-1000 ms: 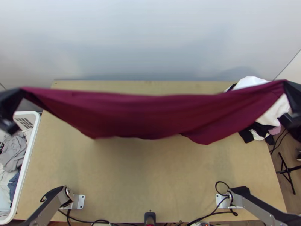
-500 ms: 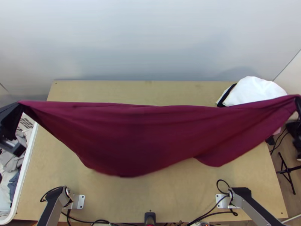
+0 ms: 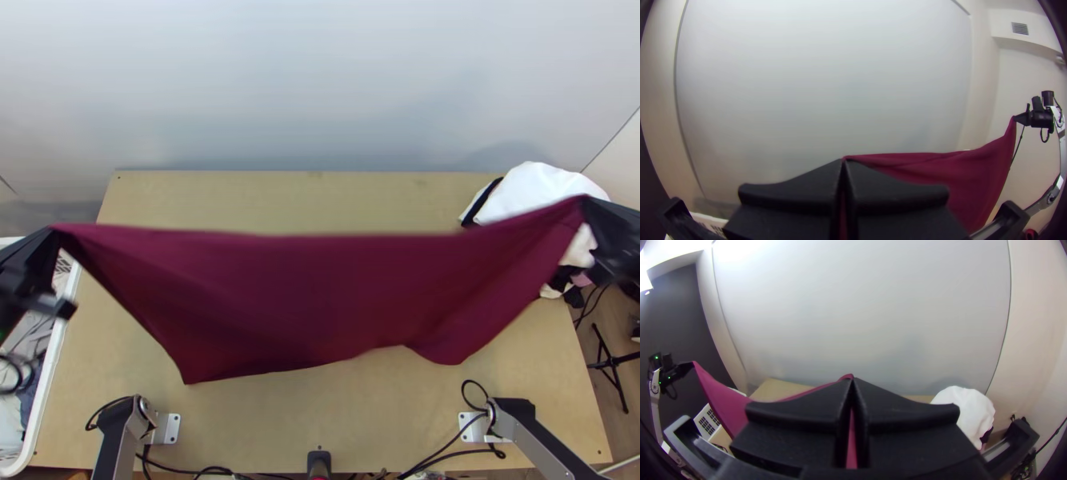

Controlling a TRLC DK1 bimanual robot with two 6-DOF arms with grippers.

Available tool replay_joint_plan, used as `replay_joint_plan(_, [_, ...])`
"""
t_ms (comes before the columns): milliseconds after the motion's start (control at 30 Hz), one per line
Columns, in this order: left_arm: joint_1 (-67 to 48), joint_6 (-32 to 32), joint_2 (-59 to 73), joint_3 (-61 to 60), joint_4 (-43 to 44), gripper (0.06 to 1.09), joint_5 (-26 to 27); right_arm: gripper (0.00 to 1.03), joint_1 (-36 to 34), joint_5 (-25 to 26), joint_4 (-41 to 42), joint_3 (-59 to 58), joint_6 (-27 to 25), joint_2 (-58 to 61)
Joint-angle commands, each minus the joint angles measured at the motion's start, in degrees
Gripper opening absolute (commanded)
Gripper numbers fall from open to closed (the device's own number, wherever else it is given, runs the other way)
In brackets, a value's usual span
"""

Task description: Fold the t-shirt

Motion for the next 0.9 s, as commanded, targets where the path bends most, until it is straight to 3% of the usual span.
replay_joint_plan(0, [3.35,4.48,6.78,-11.10,3.37,0.10,-1.12,0.03,-0.08,0.49,2.80,-12.10,-0.16,4.73])
replay_joint_plan(100, [1.33,5.28,12.14,-11.02,4.77,0.10,-2.44,0.03,3.61,0.75,4.82,-15.52,-1.83,9.48])
replay_joint_plan(200, [-8.69,6.24,17.41,-12.95,8.99,0.10,-12.81,0.03,8.44,8.40,11.33,-21.15,-8.25,14.31])
replay_joint_plan(267, [-12.65,6.59,20.31,-16.11,15.58,0.10,-17.55,0.03,8.79,10.16,15.98,-22.99,-10.27,18.36])
replay_joint_plan(400, [-18.80,7.30,30.42,-17.26,21.56,0.10,-21.16,0.03,9.14,10.33,22.31,-22.91,-13.70,28.38])
replay_joint_plan(500, [-21.00,8.18,38.24,-16.82,25.87,0.10,-22.92,0.03,10.11,15.34,27.76,-21.94,-17.39,35.94])
replay_joint_plan(600, [-21.53,8.88,43.96,-12.86,26.92,0.10,-27.31,0.03,9.50,19.21,32.95,-18.42,-17.39,42.62])
replay_joint_plan(867, [-20.74,3.69,44.48,5.42,20.77,0.10,-29.60,0.03,10.90,20.35,26.44,4.60,-13.52,47.54])
